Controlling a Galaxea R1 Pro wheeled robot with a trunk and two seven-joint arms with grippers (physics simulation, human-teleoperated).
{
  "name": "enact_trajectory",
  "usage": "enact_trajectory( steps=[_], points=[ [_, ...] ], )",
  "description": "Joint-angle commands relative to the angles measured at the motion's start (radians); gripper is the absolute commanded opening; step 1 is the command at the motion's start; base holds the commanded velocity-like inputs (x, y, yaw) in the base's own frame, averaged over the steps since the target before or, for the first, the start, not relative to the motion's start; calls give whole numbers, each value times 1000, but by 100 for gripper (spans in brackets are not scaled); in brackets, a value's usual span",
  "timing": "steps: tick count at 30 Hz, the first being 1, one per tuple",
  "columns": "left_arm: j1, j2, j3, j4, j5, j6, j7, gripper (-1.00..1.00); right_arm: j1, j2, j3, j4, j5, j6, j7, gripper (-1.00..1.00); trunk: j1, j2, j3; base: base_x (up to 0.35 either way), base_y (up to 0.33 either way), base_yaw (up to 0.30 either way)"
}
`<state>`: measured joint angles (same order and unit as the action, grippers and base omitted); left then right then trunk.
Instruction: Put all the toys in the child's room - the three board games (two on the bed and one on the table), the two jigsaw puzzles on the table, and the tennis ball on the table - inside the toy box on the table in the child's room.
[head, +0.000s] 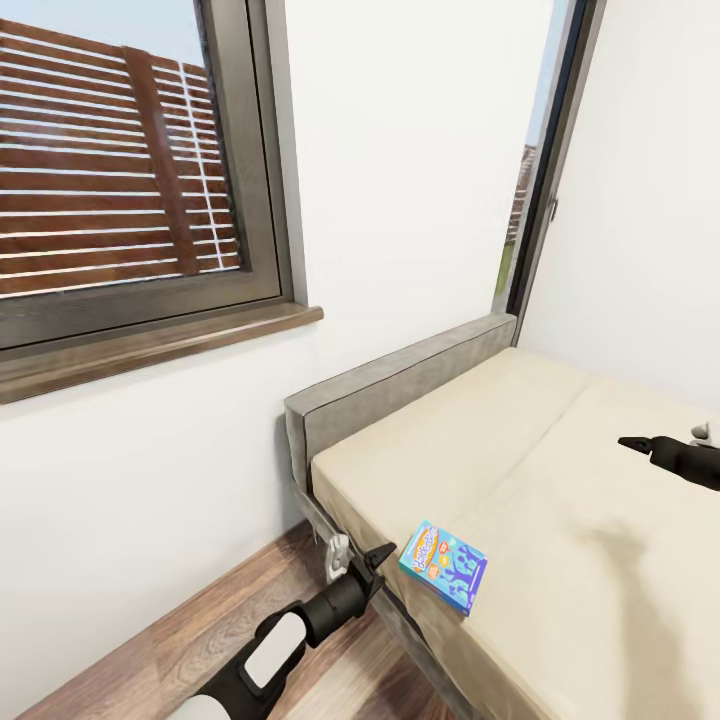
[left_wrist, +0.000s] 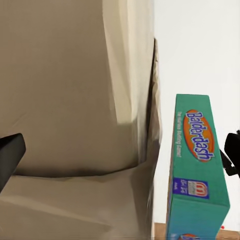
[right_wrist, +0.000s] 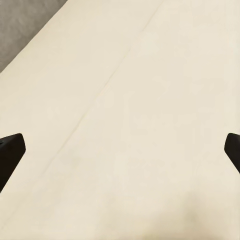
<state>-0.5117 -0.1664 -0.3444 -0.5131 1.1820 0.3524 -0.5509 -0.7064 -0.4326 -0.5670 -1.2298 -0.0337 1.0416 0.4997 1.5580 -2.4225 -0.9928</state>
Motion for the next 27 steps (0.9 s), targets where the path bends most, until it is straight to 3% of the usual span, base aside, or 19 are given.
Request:
enact_trajectory(
  steps=[1, 27],
  points=[
    [-1, -1, -6, -2, 11, 7, -2, 100, -1, 0, -1, 0, -3, 6, 0, 100, 0, 0, -1, 0, 0, 0],
    [9, -7, -36, -75, 23, 23, 3, 100, 0, 27, 0, -14, 6, 6, -1, 100, 0, 0, -1, 0, 0, 0]
  ],
)
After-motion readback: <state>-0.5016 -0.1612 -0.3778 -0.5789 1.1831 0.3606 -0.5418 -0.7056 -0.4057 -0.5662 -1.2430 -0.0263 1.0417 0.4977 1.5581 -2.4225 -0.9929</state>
